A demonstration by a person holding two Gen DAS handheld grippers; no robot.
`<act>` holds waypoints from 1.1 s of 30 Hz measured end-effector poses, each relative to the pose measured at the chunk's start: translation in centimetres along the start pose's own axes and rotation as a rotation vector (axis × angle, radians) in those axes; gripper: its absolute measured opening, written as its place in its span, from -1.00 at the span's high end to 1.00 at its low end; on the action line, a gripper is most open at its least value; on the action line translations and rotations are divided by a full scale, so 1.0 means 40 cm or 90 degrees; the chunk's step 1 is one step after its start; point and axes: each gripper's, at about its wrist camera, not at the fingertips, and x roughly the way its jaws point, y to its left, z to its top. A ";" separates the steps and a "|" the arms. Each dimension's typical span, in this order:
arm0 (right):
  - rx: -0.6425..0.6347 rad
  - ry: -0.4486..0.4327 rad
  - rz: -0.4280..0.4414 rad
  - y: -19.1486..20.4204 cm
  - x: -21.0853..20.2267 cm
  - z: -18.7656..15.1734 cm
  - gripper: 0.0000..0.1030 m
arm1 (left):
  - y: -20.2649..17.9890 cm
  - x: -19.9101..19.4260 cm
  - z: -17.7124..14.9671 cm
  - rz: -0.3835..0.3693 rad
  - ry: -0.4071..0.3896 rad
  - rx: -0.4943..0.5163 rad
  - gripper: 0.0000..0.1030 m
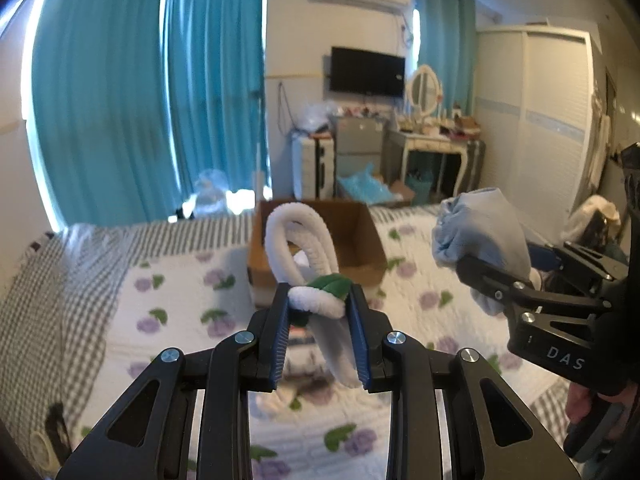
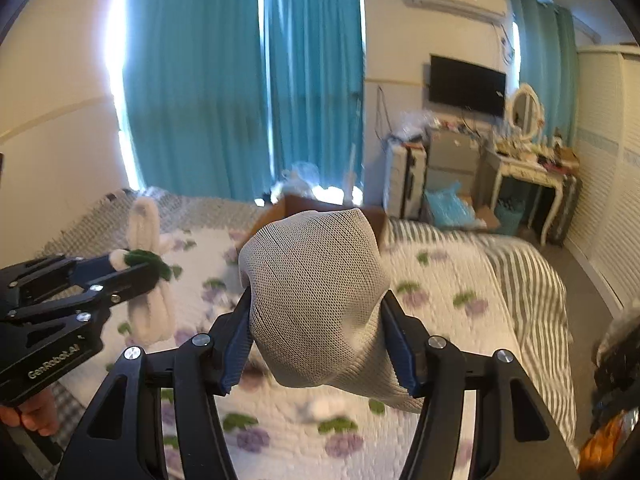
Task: Organize soft objects
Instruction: 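Carry the figure and sock to the box and release both grippers inside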
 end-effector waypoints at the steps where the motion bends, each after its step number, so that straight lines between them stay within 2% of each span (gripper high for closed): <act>1: -0.006 -0.008 0.003 0.004 0.002 0.021 -0.13 | 0.007 0.003 0.016 0.000 -0.006 -0.001 0.48; 6: -0.032 -0.047 0.010 0.006 0.040 0.123 -0.10 | 0.033 0.041 0.098 0.021 -0.041 0.017 0.48; 9: -0.036 -0.051 0.023 -0.004 0.106 0.183 -0.08 | 0.051 0.079 0.138 0.022 -0.053 0.027 0.48; 14: -0.039 -0.034 0.026 -0.026 0.251 0.257 -0.05 | 0.096 0.220 0.204 0.013 -0.044 0.034 0.48; 19: -0.039 -0.002 0.026 -0.056 0.432 0.302 -0.04 | 0.120 0.376 0.234 0.034 -0.012 0.056 0.48; 26: -0.017 0.077 0.042 -0.106 0.677 0.256 -0.04 | 0.140 0.558 0.194 0.029 0.036 0.054 0.41; 30: -0.005 0.108 0.050 -0.134 0.756 0.202 -0.04 | 0.129 0.633 0.149 0.028 0.056 0.071 0.36; 31: 0.001 0.111 0.054 -0.139 0.771 0.195 -0.05 | 0.120 0.644 0.143 0.033 0.058 0.080 0.30; 32: 0.007 0.110 0.057 -0.150 0.773 0.185 -0.08 | 0.117 0.655 0.136 0.039 0.063 0.089 0.10; 33: 0.015 0.106 0.059 -0.155 0.773 0.181 -0.12 | 0.113 0.663 0.132 0.039 0.069 0.092 -0.19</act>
